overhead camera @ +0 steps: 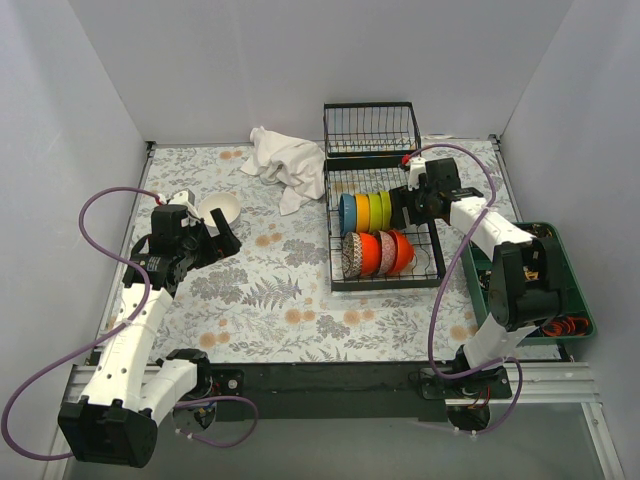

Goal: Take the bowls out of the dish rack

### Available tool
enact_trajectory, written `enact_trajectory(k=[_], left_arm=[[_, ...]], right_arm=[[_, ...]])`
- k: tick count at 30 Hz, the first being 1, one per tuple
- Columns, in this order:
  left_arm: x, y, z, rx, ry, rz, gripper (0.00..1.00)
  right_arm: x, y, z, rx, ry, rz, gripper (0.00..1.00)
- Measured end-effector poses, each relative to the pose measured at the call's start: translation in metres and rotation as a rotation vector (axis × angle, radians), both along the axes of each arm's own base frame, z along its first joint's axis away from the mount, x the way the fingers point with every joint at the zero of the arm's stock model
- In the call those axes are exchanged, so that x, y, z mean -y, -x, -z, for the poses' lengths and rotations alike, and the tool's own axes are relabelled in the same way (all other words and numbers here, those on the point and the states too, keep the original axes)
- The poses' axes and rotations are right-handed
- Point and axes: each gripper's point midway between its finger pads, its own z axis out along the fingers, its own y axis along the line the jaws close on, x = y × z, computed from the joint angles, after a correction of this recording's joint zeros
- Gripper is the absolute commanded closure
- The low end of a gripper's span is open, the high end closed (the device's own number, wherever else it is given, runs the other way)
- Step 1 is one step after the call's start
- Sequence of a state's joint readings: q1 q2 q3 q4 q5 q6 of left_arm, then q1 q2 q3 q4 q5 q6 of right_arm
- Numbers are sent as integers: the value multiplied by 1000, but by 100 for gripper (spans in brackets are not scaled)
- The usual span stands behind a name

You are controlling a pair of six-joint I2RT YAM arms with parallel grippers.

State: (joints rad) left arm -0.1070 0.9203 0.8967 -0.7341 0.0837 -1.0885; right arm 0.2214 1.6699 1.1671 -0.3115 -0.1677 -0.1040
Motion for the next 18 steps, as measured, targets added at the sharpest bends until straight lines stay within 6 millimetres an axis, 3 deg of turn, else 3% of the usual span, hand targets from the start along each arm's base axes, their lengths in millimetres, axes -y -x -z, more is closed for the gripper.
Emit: enact_trajectory(k=[2,7,18], left_arm=[[1,0,0,0,3,3,2],[2,0,0,-1,8,8,2],[10,0,-2,0,46,35,2]], right_arm=[[1,0,0,1,-1,-4,34],[0,0,-1,3,-6,-10,63],[5,-2,-10,28,14,31,79]])
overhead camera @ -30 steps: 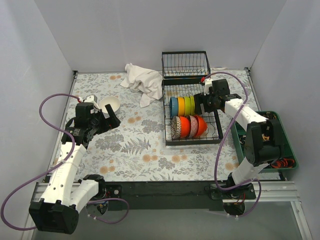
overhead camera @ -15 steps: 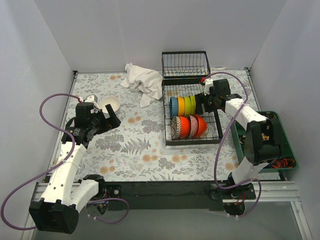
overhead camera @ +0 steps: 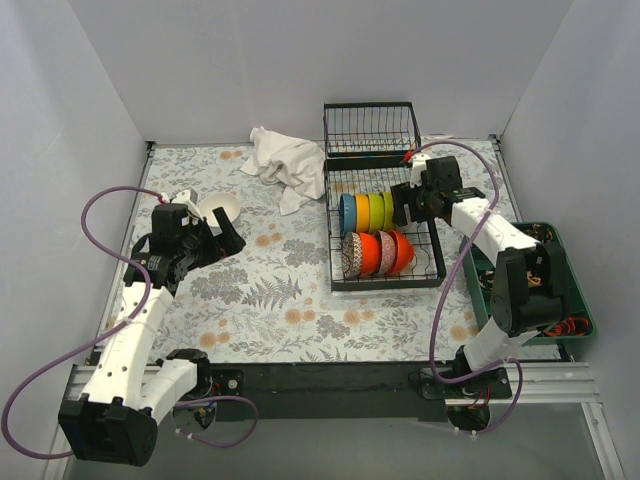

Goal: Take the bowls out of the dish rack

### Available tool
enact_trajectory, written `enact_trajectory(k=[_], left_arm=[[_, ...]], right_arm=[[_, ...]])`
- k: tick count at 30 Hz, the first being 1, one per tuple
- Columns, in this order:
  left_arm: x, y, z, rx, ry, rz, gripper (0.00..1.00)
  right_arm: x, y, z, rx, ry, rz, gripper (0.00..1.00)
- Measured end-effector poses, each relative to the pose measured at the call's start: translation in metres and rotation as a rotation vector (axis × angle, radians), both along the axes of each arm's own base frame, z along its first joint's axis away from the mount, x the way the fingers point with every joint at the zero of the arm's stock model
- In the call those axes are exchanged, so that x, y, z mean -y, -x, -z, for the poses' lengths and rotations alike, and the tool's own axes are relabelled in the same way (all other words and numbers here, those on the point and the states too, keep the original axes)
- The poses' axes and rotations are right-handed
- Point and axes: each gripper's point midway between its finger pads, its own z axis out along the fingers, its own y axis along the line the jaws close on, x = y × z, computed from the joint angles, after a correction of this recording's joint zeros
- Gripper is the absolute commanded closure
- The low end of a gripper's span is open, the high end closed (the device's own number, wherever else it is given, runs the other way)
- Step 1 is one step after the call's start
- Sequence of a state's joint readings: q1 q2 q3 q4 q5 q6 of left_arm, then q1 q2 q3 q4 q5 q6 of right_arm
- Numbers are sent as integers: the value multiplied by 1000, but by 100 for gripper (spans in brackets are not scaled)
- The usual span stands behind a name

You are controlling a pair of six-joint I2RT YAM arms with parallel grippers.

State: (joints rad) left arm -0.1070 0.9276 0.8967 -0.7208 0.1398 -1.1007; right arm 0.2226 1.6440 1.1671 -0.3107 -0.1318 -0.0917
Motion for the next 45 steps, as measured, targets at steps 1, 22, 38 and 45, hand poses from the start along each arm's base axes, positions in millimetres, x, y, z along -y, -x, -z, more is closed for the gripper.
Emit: enact_trajectory(k=[1,22,38,45], left_arm=[[1,0,0,2,5,3,2],[20,-9,-2,-3,93,59,2],[24,-7,-4,1,116,70,2],[24,-7,-5,7,117,70,2]], right_arm=[[2,-1,-3,10,8,11,79],[17,-6,-38,113,37,94,88],[17,4,-27,80,14,125,41],[19,-9,-43,98,-10,210,27]])
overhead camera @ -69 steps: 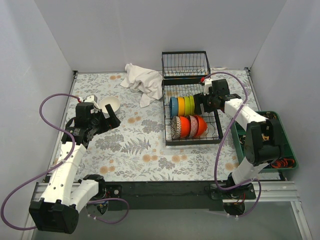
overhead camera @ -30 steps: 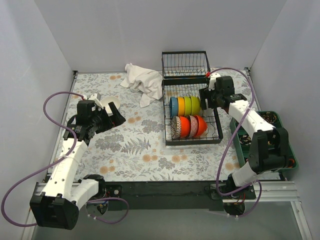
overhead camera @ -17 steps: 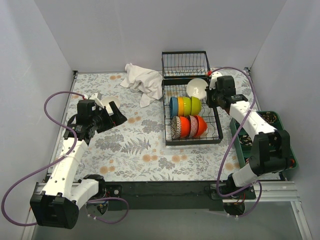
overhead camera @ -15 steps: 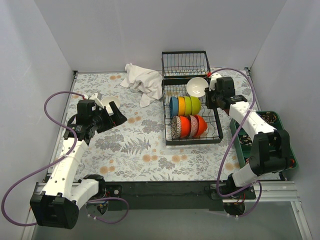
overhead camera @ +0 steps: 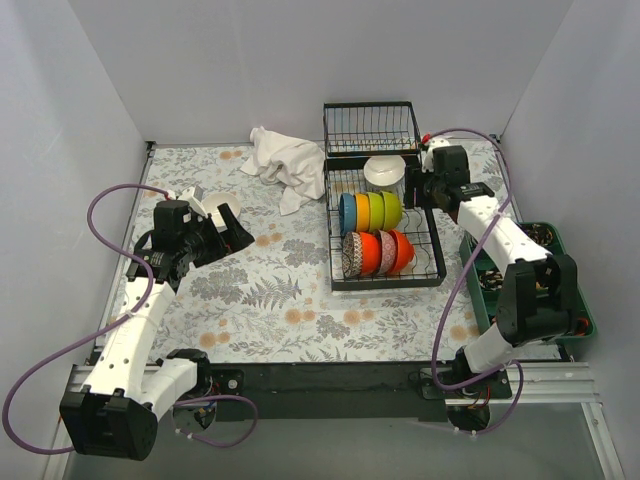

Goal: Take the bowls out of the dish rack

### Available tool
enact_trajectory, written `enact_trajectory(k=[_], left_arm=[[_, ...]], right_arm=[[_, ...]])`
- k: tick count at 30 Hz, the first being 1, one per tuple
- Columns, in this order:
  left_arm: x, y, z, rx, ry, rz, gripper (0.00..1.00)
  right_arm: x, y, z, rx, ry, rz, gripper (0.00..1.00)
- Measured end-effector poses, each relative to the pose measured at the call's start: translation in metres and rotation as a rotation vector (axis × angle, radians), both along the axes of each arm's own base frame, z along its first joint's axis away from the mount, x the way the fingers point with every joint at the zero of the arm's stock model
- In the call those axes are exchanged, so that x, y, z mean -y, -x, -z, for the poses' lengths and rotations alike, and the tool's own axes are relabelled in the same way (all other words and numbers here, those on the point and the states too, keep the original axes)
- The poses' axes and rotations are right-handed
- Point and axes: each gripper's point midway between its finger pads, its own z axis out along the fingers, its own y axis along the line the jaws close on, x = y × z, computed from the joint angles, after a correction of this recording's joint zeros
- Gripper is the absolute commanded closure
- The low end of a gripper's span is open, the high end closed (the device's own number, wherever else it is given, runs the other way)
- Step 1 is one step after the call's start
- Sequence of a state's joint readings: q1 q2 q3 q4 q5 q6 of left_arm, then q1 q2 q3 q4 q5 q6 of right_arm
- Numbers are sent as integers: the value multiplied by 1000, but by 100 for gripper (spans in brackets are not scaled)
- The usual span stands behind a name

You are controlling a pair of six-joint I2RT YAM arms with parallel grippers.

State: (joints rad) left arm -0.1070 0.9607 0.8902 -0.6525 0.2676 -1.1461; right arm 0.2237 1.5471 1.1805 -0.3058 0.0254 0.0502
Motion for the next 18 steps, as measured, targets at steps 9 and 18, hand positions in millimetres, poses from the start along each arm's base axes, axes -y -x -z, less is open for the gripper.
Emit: enact_trajectory(k=[9,18], left_arm=[[0,3,3,-23,7,-10,2],[-1,5,5,-38,10,-24,2]], right_arm=[[-4,-57,-24,33,-148,260,23],[-11,-91,11,-43,-242,438,30]])
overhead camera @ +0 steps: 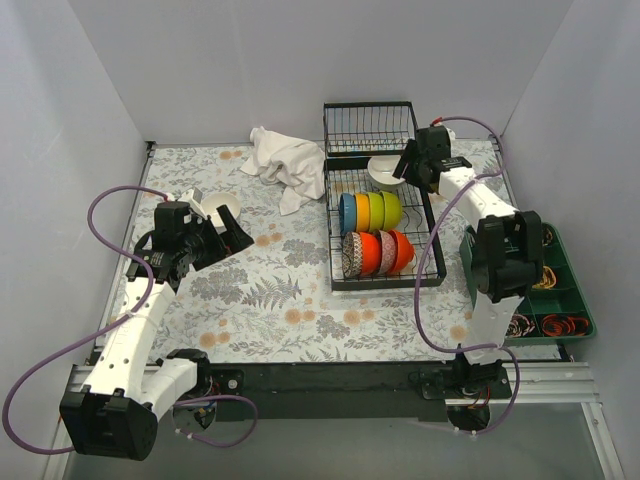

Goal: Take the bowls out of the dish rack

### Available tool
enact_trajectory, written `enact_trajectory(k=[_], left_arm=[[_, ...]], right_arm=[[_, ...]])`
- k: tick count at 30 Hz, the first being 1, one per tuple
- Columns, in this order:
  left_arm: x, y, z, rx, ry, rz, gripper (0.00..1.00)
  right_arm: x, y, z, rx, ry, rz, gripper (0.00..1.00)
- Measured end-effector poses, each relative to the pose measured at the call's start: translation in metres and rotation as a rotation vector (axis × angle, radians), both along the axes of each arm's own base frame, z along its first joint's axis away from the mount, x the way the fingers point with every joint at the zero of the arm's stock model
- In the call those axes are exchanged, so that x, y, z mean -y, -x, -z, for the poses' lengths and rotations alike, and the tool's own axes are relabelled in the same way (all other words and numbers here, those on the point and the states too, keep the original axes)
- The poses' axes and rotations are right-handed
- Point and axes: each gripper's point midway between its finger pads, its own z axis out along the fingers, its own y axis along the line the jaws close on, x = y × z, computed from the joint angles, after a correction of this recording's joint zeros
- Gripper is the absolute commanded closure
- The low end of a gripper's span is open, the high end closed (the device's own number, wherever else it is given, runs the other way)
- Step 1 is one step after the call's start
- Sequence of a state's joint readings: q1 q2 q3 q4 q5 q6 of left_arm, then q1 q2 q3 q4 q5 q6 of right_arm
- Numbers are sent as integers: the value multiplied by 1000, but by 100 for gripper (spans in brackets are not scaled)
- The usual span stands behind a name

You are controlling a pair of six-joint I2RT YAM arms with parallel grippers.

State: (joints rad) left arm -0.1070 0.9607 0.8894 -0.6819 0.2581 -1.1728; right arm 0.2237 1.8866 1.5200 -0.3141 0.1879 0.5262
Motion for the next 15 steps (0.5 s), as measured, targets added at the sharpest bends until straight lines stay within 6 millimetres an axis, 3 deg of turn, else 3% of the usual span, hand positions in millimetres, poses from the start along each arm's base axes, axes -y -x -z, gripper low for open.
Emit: enact_trajectory(k=[9,15], left_arm=[[-2,4,10,-36,-1,-16,2],[-3,7,16,-56,-5,-20,2]], right_arm=[[-6,-30,27,-33,-76,120,38],[-6,-41,43,-50,-106,192,53]])
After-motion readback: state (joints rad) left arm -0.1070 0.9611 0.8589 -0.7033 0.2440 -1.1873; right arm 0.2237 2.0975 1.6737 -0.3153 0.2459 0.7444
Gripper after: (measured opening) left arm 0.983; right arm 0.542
